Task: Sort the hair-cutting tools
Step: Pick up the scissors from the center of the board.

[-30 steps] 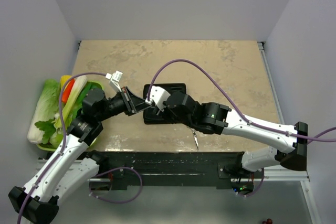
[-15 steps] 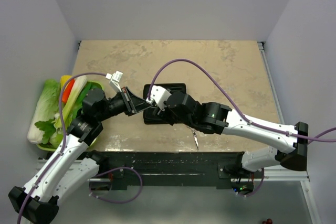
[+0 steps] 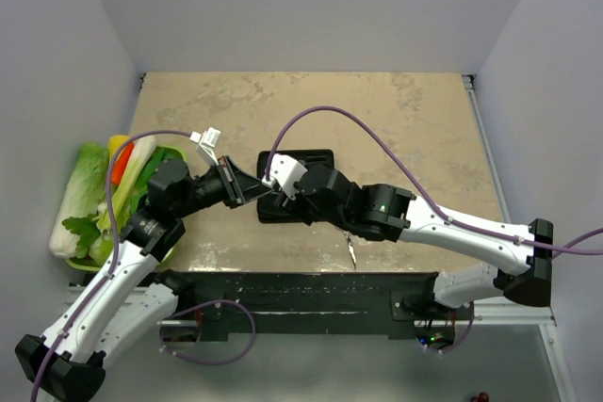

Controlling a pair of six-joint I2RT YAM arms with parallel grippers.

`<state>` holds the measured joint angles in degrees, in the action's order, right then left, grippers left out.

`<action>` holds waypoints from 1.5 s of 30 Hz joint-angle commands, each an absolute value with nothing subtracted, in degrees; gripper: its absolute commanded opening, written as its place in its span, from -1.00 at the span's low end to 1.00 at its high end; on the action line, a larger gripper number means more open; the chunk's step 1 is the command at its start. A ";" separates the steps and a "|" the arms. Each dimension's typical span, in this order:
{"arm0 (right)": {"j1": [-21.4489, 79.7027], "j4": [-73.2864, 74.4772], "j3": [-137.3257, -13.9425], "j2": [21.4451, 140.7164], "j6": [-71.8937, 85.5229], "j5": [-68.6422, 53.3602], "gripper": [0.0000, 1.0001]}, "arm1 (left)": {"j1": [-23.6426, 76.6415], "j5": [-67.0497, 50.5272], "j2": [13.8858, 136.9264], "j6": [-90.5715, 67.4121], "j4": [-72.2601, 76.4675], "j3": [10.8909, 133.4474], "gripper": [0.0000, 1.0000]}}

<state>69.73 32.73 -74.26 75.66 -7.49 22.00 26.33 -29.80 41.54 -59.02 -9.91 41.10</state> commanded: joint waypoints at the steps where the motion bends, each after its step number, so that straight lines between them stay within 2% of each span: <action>1: 70.40 34.71 -77.08 73.13 -6.42 23.99 0.08 | 26.37 -30.67 41.13 -59.94 -6.50 42.19 -1.00; 36: 71.81 32.61 -77.43 74.44 -6.85 25.49 0.08 | 26.37 -31.38 39.82 -60.47 -6.68 42.71 -1.00; 39: 71.72 32.43 -77.52 74.71 -6.77 25.49 0.03 | 26.45 -31.46 39.64 -60.29 -7.12 42.80 -1.00; 41: 71.72 32.43 -77.61 74.53 -6.77 25.49 -0.12 | 26.37 -31.46 39.64 -60.29 -7.21 42.80 -1.00; 45: 71.72 32.87 -77.87 74.27 -6.68 25.93 -0.27 | 26.37 -31.38 39.46 -60.21 -7.21 42.63 -1.00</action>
